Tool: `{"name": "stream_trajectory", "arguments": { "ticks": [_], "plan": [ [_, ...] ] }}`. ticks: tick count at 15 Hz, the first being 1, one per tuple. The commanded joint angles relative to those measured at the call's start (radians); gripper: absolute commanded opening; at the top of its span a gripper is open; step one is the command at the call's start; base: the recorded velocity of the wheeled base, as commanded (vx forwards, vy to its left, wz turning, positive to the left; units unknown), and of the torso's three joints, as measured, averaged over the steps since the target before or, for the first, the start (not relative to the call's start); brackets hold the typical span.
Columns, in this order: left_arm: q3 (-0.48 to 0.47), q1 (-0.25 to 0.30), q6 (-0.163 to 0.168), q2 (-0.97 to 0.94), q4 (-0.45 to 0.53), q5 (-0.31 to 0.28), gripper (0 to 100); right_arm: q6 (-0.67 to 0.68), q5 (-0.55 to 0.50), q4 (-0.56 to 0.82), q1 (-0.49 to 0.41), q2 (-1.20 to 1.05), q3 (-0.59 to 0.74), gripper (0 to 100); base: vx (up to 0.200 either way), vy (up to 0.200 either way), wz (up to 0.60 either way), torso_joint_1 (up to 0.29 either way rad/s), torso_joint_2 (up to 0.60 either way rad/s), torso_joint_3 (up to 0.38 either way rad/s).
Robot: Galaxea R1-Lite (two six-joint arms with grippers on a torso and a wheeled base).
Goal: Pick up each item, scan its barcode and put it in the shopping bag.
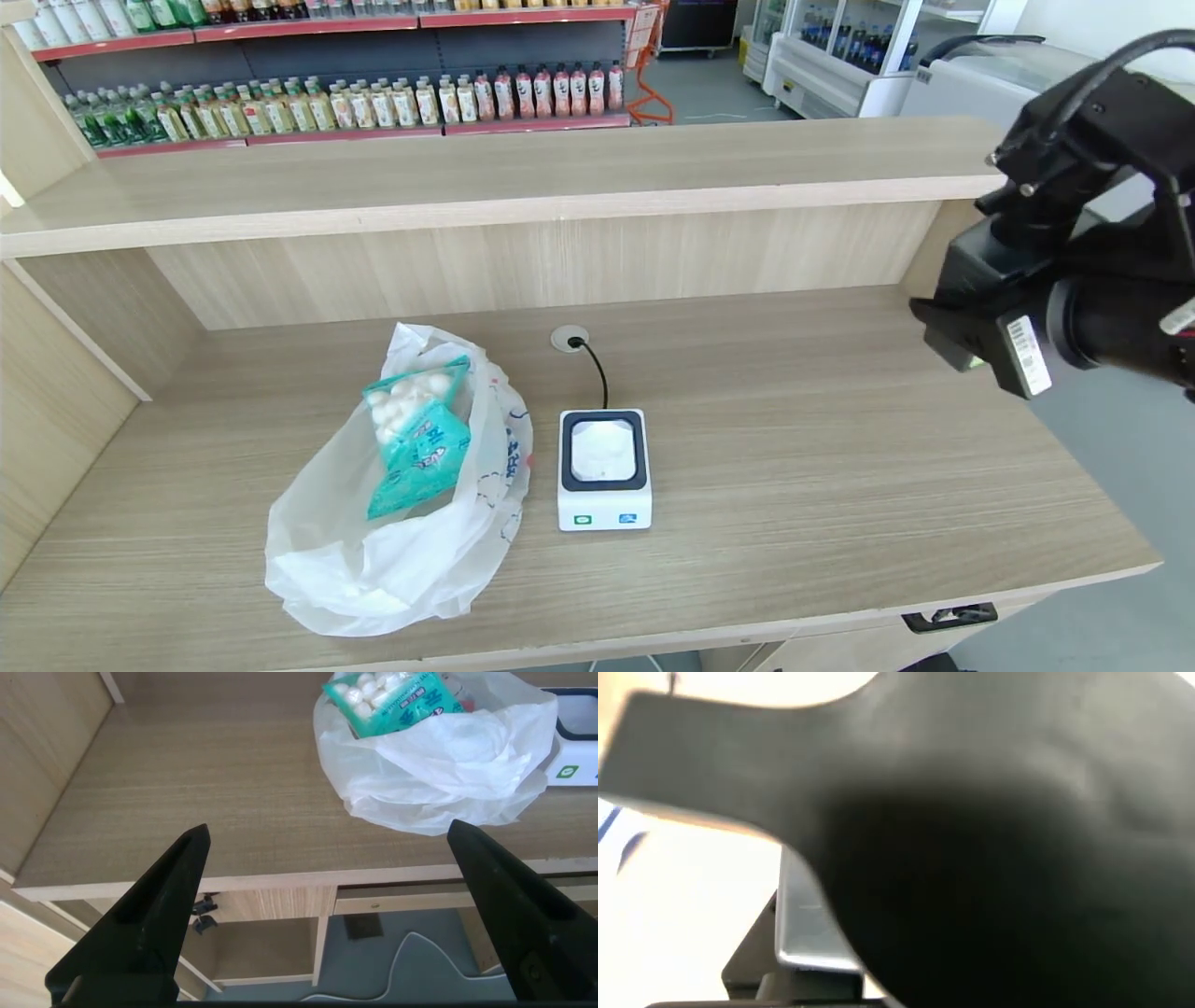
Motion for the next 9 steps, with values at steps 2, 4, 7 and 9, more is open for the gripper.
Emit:
{"name": "stream_trajectory", "arguments": {
  "ticks": [2, 4, 7, 9],
  "plan": [
    [0.000, 0.000, 0.000, 0.000, 0.000, 0.000, 100, 0.387, 0.191, 0.501, -0.116, -0.006, -0.293, 0, 0.000, 0.000, 0.00, 0.000, 0.00, 0.000],
    [0.000, 0.000, 0.000, 0.002, 0.000, 0.000, 100, 0.338, 0.347, 0.490, -0.189, -0.018, -0.296, 0, 0.000, 0.000, 0.00, 0.000, 0.00, 0.000],
    [0.000, 0.000, 0.000, 0.002, 0.000, 0.000, 100, 0.341, 0.443, 0.433, -0.229, -0.014, -0.249, 0, 0.000, 0.000, 0.00, 0.000, 0.00, 0.000],
    [0.000, 0.000, 0.000, 0.002, 0.000, 0.000, 100, 0.338, 0.439, 0.432, -0.254, 0.017, -0.240, 0, 0.000, 0.000, 0.00, 0.000, 0.00, 0.000]
  ]
}}
